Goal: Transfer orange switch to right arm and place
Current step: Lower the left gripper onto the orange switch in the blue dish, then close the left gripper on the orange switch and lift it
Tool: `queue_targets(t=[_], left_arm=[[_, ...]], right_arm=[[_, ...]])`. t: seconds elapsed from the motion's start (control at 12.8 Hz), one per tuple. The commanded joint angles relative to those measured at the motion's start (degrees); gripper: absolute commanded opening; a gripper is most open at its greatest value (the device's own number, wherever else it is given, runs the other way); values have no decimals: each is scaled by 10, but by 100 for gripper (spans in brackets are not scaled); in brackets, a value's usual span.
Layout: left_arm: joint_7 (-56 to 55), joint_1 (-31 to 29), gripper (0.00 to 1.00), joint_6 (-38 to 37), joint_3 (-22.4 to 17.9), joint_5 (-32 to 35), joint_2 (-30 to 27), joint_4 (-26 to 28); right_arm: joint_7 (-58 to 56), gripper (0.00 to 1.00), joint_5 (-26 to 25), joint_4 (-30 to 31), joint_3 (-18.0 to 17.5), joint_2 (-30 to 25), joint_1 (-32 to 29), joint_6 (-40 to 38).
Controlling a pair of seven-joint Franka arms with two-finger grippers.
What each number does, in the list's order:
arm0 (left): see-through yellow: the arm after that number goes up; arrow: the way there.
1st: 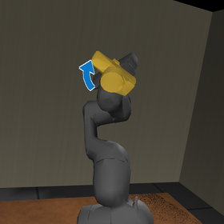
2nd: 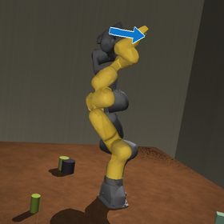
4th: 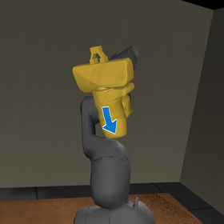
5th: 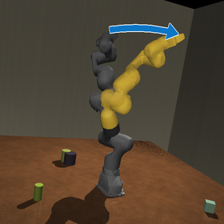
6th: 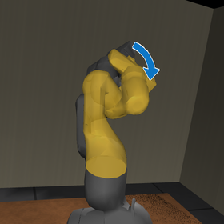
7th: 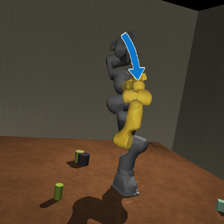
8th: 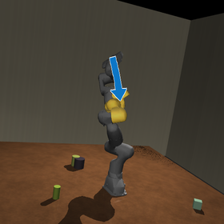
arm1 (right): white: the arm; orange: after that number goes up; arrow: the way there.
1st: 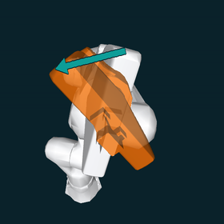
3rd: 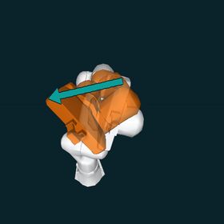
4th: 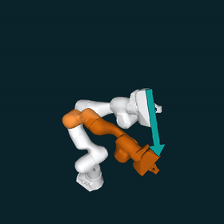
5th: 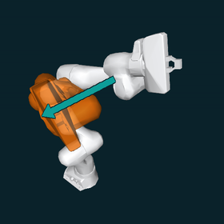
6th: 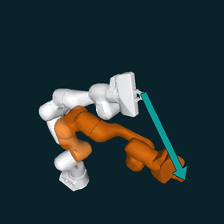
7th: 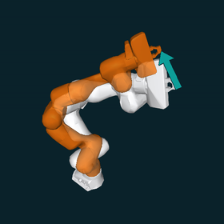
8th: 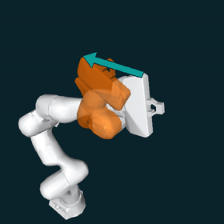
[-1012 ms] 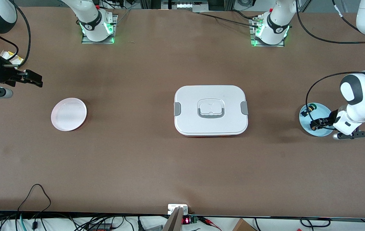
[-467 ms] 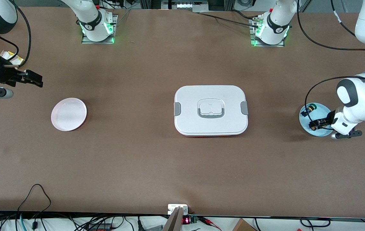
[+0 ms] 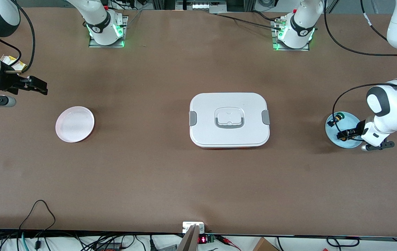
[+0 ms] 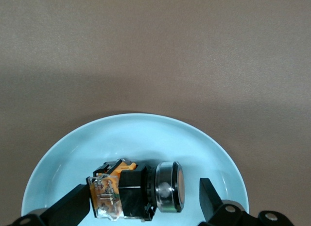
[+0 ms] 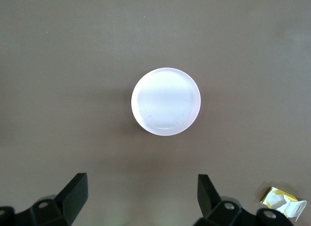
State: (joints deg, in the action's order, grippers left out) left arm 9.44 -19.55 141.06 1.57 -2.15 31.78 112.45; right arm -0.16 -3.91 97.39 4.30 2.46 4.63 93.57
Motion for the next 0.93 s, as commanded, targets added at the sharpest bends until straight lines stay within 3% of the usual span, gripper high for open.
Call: queue_targets(t=[0.0, 0.86], left_arm=[[12, -7, 100, 2, 8, 3, -1, -4], [11, -6, 100, 2, 8, 2, 10, -5]], right_arm=[[-5, 100, -5, -10, 0, 3, 1, -3], [-5, 100, -4, -11, 0, 2, 3, -3]])
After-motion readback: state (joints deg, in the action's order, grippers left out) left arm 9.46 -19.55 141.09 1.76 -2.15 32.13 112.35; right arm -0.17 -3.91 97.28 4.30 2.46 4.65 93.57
